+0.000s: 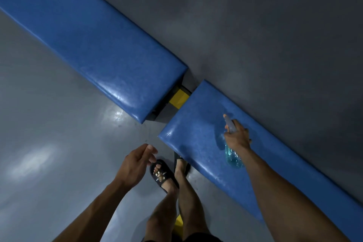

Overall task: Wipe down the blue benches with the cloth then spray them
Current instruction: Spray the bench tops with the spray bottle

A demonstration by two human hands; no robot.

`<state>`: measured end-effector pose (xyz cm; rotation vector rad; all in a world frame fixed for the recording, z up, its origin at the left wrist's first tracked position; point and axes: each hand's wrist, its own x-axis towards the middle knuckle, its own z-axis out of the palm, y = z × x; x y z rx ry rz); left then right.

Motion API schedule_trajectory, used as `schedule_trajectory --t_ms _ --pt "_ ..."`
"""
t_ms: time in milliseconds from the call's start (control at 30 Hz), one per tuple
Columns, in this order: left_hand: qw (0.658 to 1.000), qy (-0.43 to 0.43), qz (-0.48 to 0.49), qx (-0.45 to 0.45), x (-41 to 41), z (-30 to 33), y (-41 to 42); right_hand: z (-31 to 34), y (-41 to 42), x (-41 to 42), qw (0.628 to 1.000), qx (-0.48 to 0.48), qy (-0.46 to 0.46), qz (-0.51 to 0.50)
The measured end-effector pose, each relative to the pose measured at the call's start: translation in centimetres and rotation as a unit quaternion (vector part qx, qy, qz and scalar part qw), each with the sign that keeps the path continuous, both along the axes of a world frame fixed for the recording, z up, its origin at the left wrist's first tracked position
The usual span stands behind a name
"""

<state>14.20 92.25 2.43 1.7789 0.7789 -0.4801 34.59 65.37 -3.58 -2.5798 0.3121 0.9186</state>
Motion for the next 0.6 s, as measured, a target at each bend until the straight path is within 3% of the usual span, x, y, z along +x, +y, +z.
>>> schedule_trajectory --t_ms 100,300,600 --pt "1.0 0.005 0.002 0.0 1.1 0.3 -0.2 -0.4 0.0 0.2 0.997 0.055 0.022 -0.058" --pt "1.0 0.016 0.007 0.019 3.3 0.7 0.1 -1.1 2.1 3.1 0.991 0.118 0.027 -0.051" --pt "0.999 0.027 0.014 0.022 4.8 0.9 0.7 -1.7 3.3 0.2 0.988 0.057 0.088 0.112"
